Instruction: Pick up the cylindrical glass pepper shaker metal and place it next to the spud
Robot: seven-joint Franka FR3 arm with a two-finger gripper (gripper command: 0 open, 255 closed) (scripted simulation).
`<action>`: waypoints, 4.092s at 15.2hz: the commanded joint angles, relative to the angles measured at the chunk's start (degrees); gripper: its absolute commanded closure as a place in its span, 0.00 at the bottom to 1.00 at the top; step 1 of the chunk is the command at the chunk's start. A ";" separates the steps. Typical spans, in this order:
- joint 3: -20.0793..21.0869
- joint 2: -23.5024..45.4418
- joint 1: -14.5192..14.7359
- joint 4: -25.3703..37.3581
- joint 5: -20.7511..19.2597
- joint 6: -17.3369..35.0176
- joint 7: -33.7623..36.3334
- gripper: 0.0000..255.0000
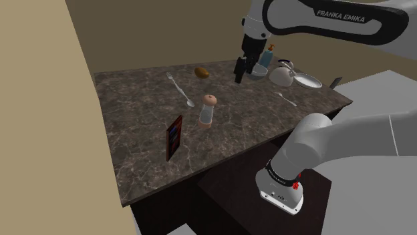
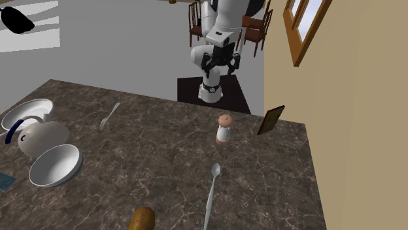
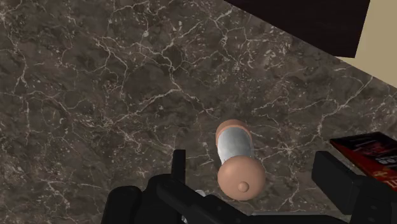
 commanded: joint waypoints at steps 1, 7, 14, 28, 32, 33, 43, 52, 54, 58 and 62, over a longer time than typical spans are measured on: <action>0.00 0.00 0.00 0.00 0.00 0.00 0.00 0.00; 3.53 7.43 -0.01 -4.66 -0.23 12.56 5.62 0.00; 7.41 19.17 -0.93 -5.88 -2.44 25.72 12.64 0.00; 7.21 22.13 -1.68 -9.49 -3.62 32.30 13.30 0.00; 7.21 22.12 -1.68 -9.51 -3.62 32.30 13.31 1.00; 7.21 22.11 -1.68 -9.52 -3.62 32.30 13.31 1.00; 6.99 20.51 -1.46 -7.60 -3.10 28.85 12.51 1.00; 6.62 17.83 -1.18 -2.67 -2.30 21.35 11.01 1.00; 6.56 17.41 -1.15 -1.45 -2.18 19.73 10.72 1.00; 6.45 16.74 -1.11 1.12 -1.98 16.54 10.17 1.00; 6.36 16.31 -1.10 3.85 -1.83 13.42 9.66 1.00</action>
